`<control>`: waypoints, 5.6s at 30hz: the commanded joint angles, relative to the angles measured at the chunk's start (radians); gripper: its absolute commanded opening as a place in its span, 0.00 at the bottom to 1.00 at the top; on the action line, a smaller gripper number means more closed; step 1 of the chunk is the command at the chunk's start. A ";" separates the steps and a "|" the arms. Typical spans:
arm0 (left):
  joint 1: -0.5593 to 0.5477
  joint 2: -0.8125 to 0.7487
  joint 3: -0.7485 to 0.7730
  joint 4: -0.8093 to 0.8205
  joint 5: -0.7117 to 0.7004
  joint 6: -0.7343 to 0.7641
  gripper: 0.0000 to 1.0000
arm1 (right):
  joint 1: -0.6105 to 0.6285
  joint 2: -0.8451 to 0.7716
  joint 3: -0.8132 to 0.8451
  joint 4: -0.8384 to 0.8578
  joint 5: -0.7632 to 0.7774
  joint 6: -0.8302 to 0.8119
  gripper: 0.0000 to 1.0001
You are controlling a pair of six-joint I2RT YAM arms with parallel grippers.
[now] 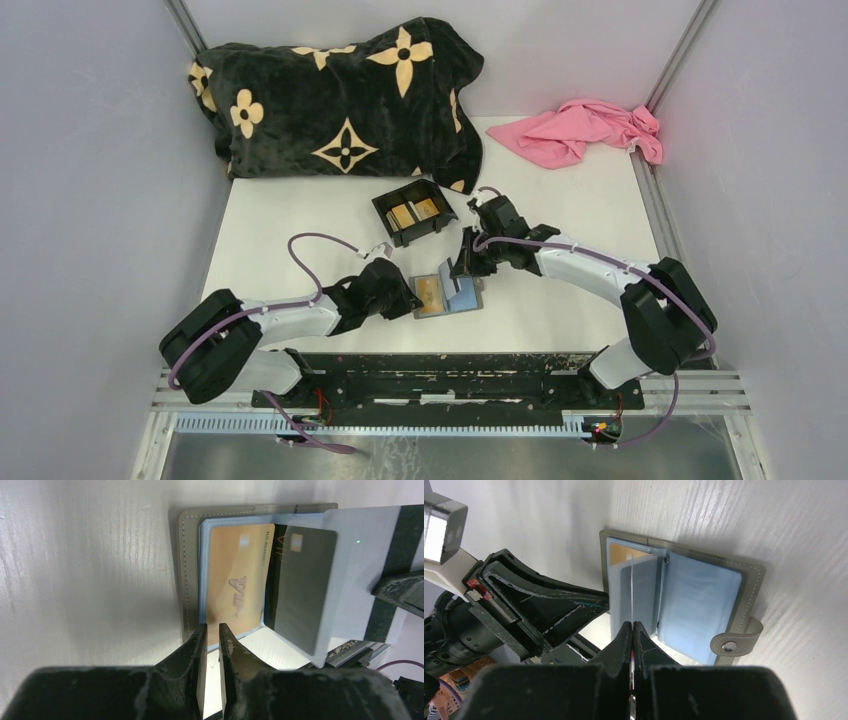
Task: Put the credit cards into the card holder
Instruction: Turn over the card slot in the card holder, then insert the credit card into the card holder.
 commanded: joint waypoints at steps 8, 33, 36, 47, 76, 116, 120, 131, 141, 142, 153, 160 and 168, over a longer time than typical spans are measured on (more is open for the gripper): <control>-0.005 -0.071 0.000 -0.104 -0.046 0.045 0.21 | 0.031 0.057 0.033 0.067 0.010 0.018 0.01; -0.005 -0.029 0.117 -0.231 -0.051 0.137 0.20 | 0.016 0.077 -0.099 0.230 0.035 0.049 0.01; -0.005 -0.013 0.120 -0.237 -0.046 0.144 0.20 | 0.015 0.083 -0.114 0.258 0.028 0.063 0.01; -0.005 0.011 0.125 -0.243 -0.034 0.151 0.20 | 0.004 0.100 -0.167 0.343 0.009 0.110 0.01; -0.007 0.076 0.140 -0.239 -0.005 0.153 0.18 | -0.002 0.087 -0.383 0.560 0.009 0.204 0.01; -0.007 0.140 0.173 -0.205 -0.034 0.192 0.17 | 0.031 0.150 -0.380 0.534 -0.080 0.143 0.01; -0.007 0.148 0.172 -0.192 -0.017 0.194 0.17 | 0.031 0.185 -0.365 0.559 -0.088 0.159 0.01; -0.007 0.138 0.166 -0.164 0.028 0.193 0.17 | 0.059 0.190 -0.304 0.470 -0.039 0.132 0.15; -0.007 0.142 0.191 -0.148 0.033 0.218 0.16 | 0.066 0.143 -0.173 0.176 0.042 0.017 0.48; -0.007 0.142 0.188 -0.142 0.034 0.218 0.16 | 0.066 0.141 -0.158 0.154 0.050 0.009 0.49; -0.007 0.134 0.149 -0.057 0.050 0.206 0.16 | 0.089 0.170 -0.049 -0.050 0.139 -0.069 0.50; -0.009 0.155 0.157 -0.004 0.104 0.234 0.16 | 0.140 0.252 0.063 -0.175 0.228 -0.093 0.50; -0.012 0.197 0.185 0.035 0.162 0.270 0.16 | 0.200 0.298 0.161 -0.274 0.308 -0.132 0.51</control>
